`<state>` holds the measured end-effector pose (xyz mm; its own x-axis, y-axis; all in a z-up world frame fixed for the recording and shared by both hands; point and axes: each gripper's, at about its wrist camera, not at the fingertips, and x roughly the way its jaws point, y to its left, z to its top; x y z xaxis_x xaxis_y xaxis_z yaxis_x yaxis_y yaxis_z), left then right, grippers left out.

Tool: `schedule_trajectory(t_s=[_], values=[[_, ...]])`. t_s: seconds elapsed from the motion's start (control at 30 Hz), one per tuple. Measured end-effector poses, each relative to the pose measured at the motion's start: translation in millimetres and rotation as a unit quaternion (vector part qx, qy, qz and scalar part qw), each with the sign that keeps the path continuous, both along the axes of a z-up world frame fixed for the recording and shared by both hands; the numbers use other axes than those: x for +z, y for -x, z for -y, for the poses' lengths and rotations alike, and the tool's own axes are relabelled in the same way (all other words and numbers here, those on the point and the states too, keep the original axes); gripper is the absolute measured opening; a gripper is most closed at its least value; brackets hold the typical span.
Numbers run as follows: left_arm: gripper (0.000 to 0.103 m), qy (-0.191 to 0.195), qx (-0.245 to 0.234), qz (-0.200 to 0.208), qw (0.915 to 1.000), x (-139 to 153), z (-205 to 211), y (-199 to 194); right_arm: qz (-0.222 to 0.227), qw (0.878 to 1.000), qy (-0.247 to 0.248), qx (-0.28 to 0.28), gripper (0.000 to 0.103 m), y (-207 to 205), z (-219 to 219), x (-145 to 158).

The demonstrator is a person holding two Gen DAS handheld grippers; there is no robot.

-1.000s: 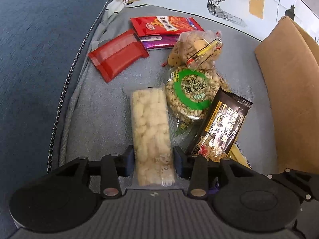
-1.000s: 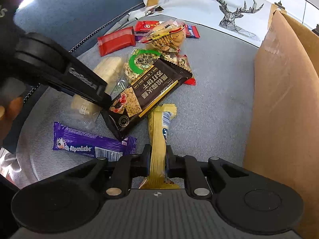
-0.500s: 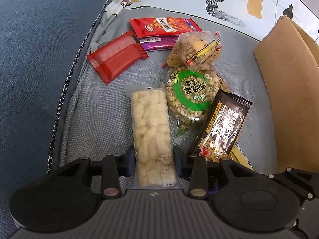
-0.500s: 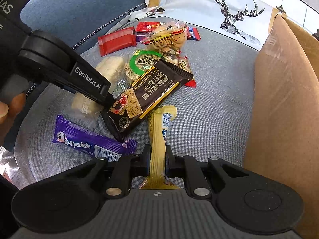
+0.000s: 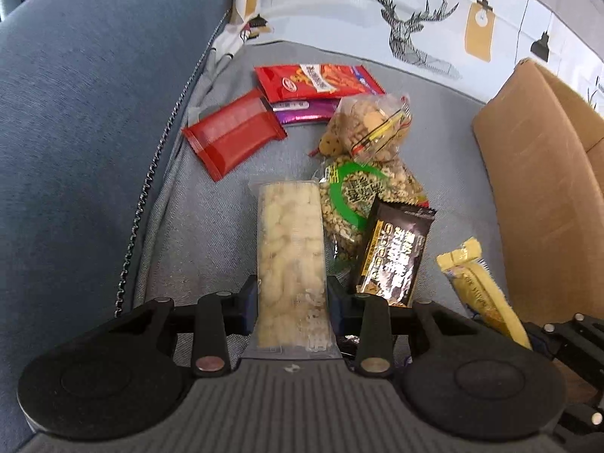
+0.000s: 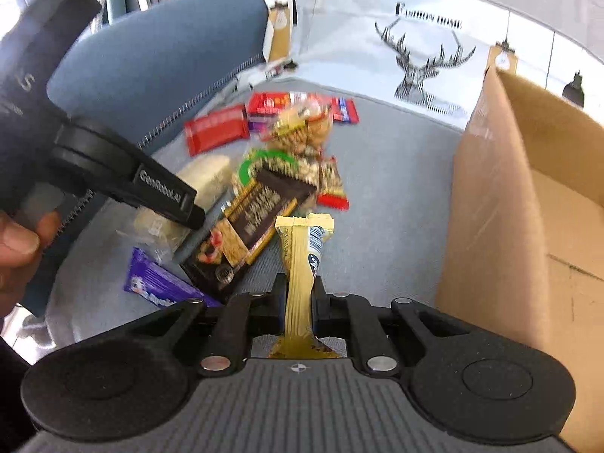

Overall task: Organize snacks
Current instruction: 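Carry both snacks to the cardboard box and open both tools to drop them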

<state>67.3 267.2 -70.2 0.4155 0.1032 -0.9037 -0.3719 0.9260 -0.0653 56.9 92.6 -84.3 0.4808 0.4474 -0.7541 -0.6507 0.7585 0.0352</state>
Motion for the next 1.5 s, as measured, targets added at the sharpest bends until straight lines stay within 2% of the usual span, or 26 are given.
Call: schedule_trajectory(t_s=[0.17,0.3,0.43,0.53,0.6,0.67,0.8,0.9,1.0,1.23,1.5], values=[[0.040,0.005,0.016,0.044,0.9989,24.4,0.8,7.8,0.032,0.999,-0.032,0.004,0.012,9.7,10.0,29.2],[0.040,0.003,0.026,0.094,0.9952,47.5,9.7,12.0,0.075,0.994,-0.083,0.003,0.012,11.4,30.4,74.4],[0.040,0.001,0.029,0.160,0.9867,73.6,28.9,13.3,0.140,0.980,-0.140,-0.010,0.012,7.5,68.1,123.8],[0.040,-0.003,0.012,0.204,0.9790,88.3,54.8,10.5,0.199,0.966,-0.160,-0.034,0.012,-0.3,104.9,143.6],[0.040,-0.007,-0.008,0.228,0.9737,96.3,74.8,7.1,0.227,0.958,-0.166,-0.060,0.012,-8.8,130.2,144.1],[0.040,-0.003,-0.028,0.253,0.9670,102.8,94.9,2.2,0.236,0.952,-0.168,-0.097,0.012,-22.3,156.1,133.6],[0.040,0.015,-0.065,0.293,0.9538,110.3,134.3,-12.5,0.195,0.957,-0.146,-0.156,0.012,-47.3,195.4,108.1],[0.040,0.033,-0.093,0.310,0.9454,112.1,162.8,-23.9,0.193,0.956,-0.138,-0.173,0.012,-58.1,215.1,102.3],[0.040,0.045,-0.118,0.318,0.9398,111.4,187.5,-36.0,0.198,0.955,-0.120,-0.184,0.012,-63.4,230.3,95.6],[0.040,0.062,-0.159,0.319,0.9324,105.3,230.3,-56.4,0.199,0.953,-0.097,-0.205,0.012,-61.7,248.2,84.4],[0.040,0.061,-0.194,0.327,0.9228,103.1,249.0,-54.5,0.191,0.952,-0.091,-0.221,0.012,-64.5,257.1,79.4]])
